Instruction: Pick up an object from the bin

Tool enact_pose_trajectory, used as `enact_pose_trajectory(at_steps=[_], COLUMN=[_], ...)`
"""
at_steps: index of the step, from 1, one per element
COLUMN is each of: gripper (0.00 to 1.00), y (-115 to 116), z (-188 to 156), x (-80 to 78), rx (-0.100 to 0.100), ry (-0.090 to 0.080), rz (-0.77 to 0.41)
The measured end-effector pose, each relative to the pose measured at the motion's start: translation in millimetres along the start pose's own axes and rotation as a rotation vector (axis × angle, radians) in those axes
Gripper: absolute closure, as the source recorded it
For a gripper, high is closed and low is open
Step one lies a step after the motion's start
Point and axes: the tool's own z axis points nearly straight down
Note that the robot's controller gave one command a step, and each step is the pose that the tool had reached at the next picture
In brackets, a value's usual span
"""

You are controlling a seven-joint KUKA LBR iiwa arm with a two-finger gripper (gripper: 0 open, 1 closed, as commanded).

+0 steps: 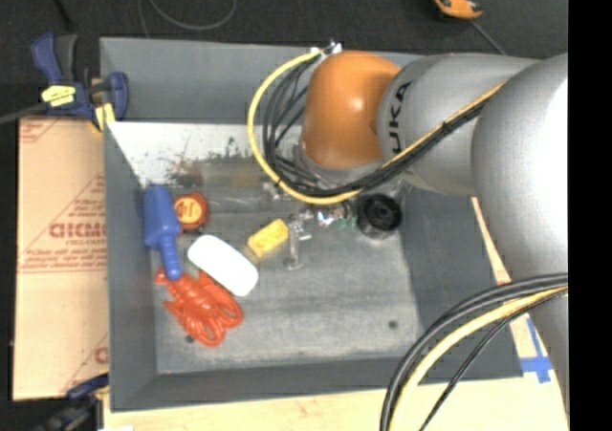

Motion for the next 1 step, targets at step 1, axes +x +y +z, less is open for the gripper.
enact_pose_trajectory(at_steps=[1], gripper=[1.00], y=[-1.8], z=[46.8], x=[-5.8], rx=[-0.001], ry=[0.001], rz=[-0.360])
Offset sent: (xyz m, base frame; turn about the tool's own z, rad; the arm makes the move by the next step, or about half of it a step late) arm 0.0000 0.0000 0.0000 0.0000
